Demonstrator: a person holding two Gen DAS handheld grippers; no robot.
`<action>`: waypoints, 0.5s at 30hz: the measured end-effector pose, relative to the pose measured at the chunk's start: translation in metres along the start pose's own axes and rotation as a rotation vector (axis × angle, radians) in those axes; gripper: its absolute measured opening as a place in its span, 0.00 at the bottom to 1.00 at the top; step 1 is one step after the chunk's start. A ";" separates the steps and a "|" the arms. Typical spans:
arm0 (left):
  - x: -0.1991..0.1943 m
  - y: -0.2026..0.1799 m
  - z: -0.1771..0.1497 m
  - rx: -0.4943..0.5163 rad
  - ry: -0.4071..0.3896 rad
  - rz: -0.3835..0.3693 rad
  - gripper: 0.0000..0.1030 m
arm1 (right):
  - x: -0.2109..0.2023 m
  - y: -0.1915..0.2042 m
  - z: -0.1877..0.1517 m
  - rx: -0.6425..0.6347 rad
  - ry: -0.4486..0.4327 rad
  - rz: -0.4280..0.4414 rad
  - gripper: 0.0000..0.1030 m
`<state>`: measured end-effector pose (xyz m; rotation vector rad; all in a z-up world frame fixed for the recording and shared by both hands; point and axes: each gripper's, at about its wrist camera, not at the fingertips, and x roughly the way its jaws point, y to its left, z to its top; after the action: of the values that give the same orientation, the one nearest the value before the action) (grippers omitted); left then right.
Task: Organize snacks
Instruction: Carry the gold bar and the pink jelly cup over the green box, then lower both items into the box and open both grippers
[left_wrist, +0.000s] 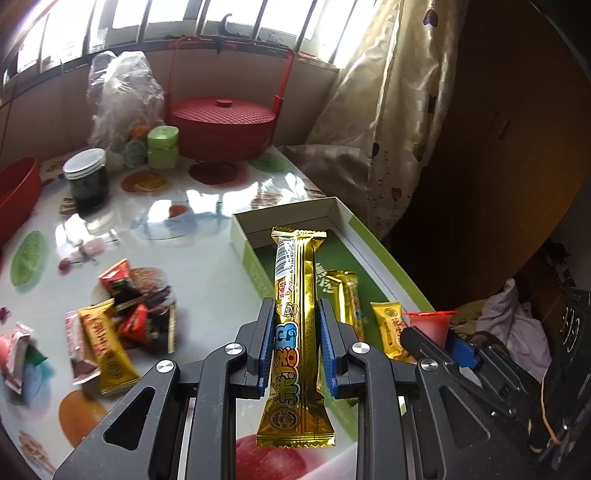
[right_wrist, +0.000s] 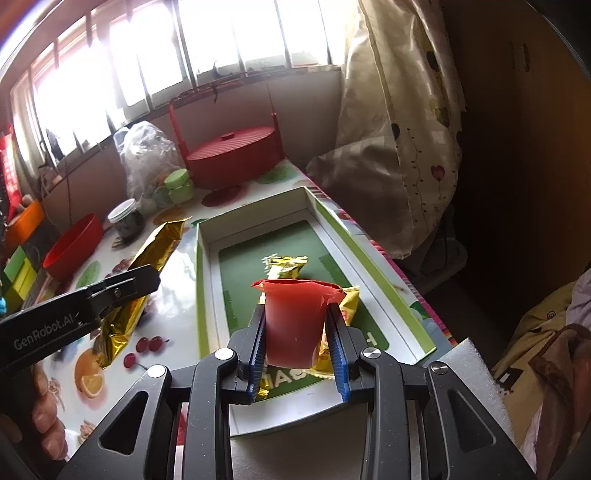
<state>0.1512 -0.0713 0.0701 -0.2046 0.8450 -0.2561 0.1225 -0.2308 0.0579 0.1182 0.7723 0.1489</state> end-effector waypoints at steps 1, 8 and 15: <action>0.002 -0.001 0.001 -0.001 0.003 0.000 0.23 | 0.001 -0.001 0.001 0.000 0.001 -0.002 0.29; 0.025 -0.013 0.006 0.008 0.037 -0.018 0.23 | 0.011 -0.011 0.001 0.001 0.017 -0.032 0.29; 0.045 -0.020 0.005 0.004 0.074 -0.026 0.23 | 0.022 -0.018 -0.002 0.000 0.047 -0.047 0.29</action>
<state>0.1811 -0.1037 0.0467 -0.2036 0.9152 -0.2912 0.1381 -0.2444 0.0385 0.0964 0.8218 0.1072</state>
